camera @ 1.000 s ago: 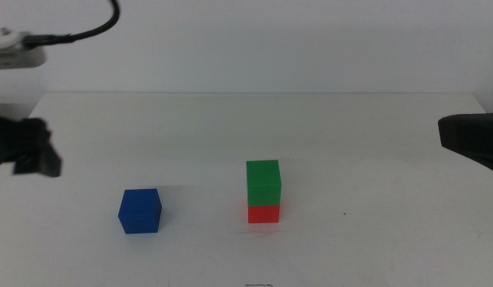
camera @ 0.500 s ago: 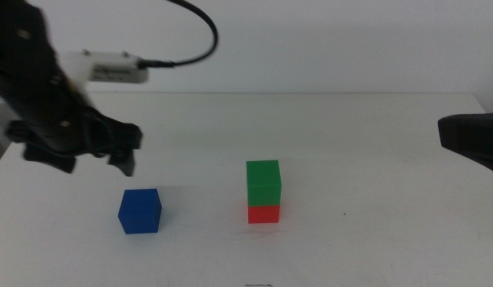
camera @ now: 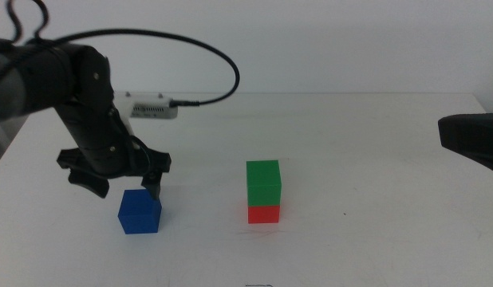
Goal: Stack red cubes first, then green, then blue cubes in a specific spot.
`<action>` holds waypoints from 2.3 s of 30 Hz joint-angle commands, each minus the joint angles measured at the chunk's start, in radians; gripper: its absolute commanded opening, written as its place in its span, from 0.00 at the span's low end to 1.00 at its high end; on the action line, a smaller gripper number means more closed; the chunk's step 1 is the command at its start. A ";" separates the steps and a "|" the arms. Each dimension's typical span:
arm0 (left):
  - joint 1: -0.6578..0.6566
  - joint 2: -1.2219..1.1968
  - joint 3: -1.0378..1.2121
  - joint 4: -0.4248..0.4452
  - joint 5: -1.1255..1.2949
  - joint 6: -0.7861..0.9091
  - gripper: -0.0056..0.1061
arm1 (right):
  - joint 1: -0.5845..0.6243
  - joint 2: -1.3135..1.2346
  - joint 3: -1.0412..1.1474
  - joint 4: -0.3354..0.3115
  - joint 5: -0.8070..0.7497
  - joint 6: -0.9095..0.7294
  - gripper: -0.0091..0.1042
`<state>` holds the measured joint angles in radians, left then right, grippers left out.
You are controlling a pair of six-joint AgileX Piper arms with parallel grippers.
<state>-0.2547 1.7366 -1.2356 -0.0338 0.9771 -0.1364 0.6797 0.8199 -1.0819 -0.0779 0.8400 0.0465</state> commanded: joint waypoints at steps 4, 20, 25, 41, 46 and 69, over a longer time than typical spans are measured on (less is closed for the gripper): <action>-0.006 0.009 -0.029 -0.005 -0.043 0.013 0.89 | -0.007 -0.005 -0.023 -0.014 -0.068 -0.016 0.89; -0.006 0.092 -0.029 -0.010 -0.097 0.015 0.77 | -0.007 -0.005 -0.023 -0.014 -0.068 -0.016 0.89; -0.006 0.101 -0.029 -0.024 -0.098 0.015 0.65 | -0.007 -0.005 -0.023 -0.014 -0.068 -0.016 0.89; -0.034 -0.089 -0.211 -0.052 0.269 -0.124 0.21 | -0.007 -0.005 -0.023 -0.014 -0.068 -0.016 0.89; -0.164 -0.096 -0.360 0.034 0.343 -0.238 0.19 | -0.007 -0.005 -0.023 -0.014 -0.068 -0.016 0.89; -0.453 0.187 -0.734 0.098 0.343 -0.552 0.19 | -0.007 -0.005 -0.023 -0.014 -0.068 -0.016 0.89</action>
<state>-0.7033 1.9836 -1.9347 0.0510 1.2418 -0.6600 0.6789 0.8199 -1.0819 -0.0779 0.8400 0.0465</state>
